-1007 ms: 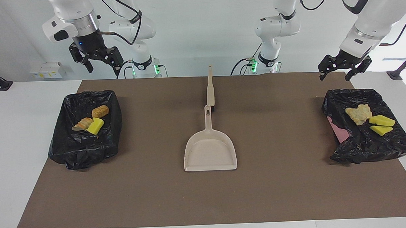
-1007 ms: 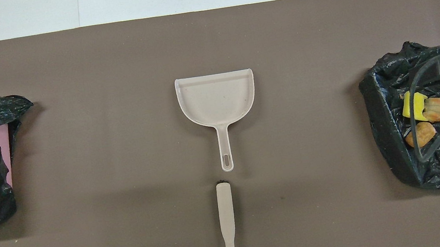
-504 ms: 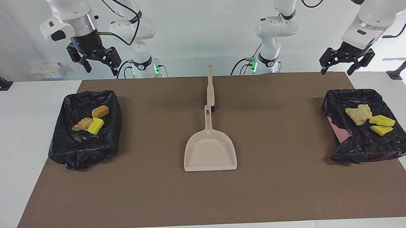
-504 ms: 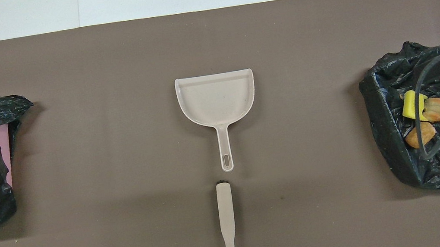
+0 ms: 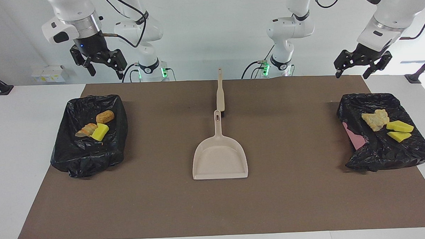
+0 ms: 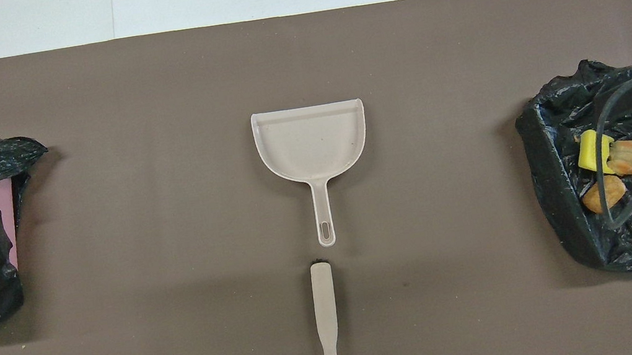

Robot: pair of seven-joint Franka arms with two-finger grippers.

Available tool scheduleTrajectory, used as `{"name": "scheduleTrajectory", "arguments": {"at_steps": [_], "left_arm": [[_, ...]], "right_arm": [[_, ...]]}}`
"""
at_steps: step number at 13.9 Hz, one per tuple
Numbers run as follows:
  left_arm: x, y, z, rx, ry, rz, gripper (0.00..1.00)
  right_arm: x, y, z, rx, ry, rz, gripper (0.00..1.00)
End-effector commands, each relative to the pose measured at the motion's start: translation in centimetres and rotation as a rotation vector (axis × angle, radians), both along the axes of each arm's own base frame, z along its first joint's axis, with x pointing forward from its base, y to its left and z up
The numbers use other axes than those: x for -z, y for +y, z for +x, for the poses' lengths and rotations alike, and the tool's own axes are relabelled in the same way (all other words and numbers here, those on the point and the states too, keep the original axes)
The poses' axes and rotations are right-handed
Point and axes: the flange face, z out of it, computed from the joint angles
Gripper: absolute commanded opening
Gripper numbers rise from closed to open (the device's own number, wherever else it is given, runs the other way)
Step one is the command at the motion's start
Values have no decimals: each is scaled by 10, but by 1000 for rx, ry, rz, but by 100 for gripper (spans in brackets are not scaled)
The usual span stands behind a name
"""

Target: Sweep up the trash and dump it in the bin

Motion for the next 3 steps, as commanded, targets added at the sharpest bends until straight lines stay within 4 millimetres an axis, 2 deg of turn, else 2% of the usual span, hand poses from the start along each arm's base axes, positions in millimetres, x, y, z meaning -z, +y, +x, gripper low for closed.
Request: {"name": "scheduleTrajectory", "arguments": {"at_steps": [1,3], "left_arm": [[-5,-1,-1,14,3,2,100],[-6,0,-2,12,3,2,100]], "right_arm": [[-2,-5,-3,-27,1,17,100],[-2,-5,-3,-26,2,17,100]]}}
